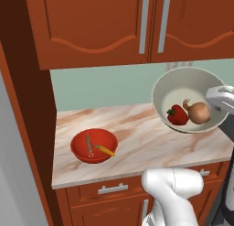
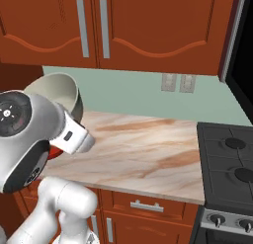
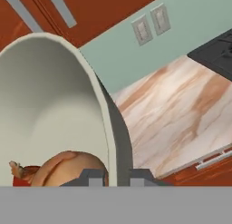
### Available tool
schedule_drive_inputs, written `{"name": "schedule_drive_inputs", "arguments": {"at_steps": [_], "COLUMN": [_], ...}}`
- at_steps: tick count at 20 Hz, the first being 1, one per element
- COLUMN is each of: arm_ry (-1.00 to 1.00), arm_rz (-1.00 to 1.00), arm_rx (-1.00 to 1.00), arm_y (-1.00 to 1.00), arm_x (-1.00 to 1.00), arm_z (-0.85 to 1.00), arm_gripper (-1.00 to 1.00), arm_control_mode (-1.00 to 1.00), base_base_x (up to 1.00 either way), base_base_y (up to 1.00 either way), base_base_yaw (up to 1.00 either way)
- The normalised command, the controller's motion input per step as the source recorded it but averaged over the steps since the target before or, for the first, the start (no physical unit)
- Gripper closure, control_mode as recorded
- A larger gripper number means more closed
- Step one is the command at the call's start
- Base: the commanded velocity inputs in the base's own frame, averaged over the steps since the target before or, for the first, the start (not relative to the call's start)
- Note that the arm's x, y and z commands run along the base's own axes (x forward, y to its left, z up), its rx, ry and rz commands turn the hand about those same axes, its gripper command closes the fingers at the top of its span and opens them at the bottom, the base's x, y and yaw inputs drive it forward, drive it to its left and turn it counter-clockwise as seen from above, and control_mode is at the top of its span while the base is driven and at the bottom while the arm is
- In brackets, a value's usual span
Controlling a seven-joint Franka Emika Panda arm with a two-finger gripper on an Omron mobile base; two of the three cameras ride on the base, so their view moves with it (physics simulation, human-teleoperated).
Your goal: Place the bowl containing the onion and bell pepper in the microwave. Close the microwave door and press the start button to microwave the meal.
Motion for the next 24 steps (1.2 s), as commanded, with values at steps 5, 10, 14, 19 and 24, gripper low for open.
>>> {"name": "schedule_drive_inputs", "arguments": {"at_steps": [5,10,14,19,24], "arm_ry": [0.40,0.27,0.04,-0.01,-0.08], "arm_rz": [0.00,0.00,0.00,0.00,0.00], "arm_rx": [0.00,0.05,0.17,0.22,0.20], "arm_y": [0.03,0.16,0.16,0.17,0.19], "arm_x": [-0.13,-0.09,-0.03,-0.01,0.00], "arm_z": [0.17,-0.05,-0.36,-0.47,-0.38], "arm_gripper": [1.00,1.00,1.00,1.00,1.00], "arm_control_mode": [-1.00,-1.00,-1.00,-1.00,-1.00], "base_base_x": [0.00,0.00,0.00,0.00,0.00], "base_base_y": [0.00,0.00,0.00,0.00,0.00], "base_base_yaw": [0.00,0.00,0.00,0.00,0.00]}}
